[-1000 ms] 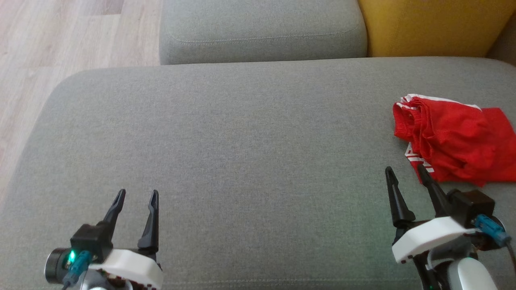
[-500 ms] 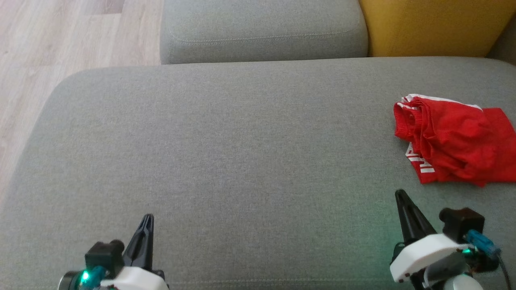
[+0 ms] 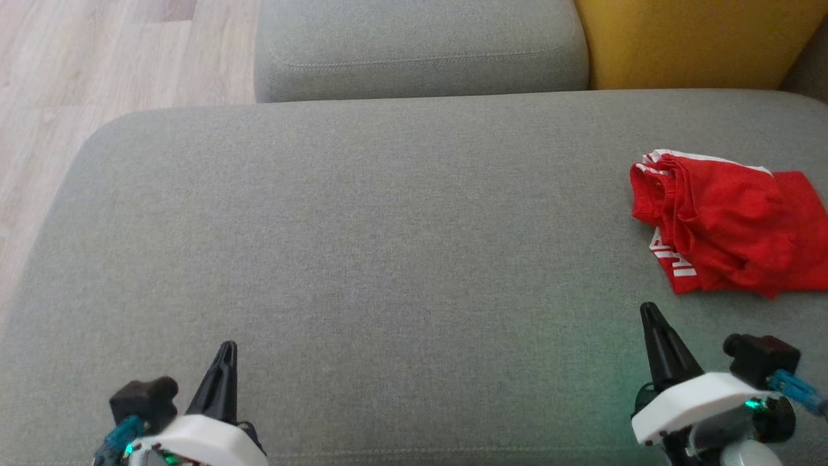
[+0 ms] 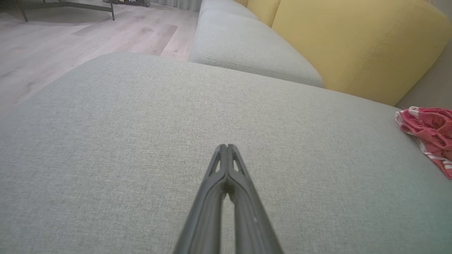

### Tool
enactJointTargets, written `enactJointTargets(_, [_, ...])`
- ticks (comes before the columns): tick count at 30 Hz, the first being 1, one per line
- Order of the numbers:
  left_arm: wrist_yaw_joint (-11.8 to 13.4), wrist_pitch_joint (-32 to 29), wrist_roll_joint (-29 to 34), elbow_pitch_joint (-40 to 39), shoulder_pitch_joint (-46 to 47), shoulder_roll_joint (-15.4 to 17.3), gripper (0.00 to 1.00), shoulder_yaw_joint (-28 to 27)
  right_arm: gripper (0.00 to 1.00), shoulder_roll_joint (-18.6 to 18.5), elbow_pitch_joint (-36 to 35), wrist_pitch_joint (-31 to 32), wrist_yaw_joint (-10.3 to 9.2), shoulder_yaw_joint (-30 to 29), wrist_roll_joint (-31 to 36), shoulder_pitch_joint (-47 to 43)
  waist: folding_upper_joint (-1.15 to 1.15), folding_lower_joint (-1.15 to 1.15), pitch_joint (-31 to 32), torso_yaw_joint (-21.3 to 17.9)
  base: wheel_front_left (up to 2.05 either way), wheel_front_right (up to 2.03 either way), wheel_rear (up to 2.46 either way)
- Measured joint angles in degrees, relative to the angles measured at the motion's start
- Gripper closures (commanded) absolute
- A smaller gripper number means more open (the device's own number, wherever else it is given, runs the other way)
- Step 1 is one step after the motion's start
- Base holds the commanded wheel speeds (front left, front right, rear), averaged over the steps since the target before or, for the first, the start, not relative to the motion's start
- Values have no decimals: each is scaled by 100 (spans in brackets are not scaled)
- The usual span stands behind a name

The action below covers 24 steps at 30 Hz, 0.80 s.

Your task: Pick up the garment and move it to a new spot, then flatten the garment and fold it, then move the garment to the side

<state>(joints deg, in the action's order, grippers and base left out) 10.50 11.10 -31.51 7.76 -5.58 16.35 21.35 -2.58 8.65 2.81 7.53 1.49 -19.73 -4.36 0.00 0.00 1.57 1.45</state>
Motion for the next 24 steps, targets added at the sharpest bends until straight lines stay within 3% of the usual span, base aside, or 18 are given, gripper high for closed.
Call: enactJointTargets(24, [-402,-349,-1377,182,129,-250,100,-481,100,-5,143,23,0,-142,-1619,153,0,0,-38,-32,0,0,0])
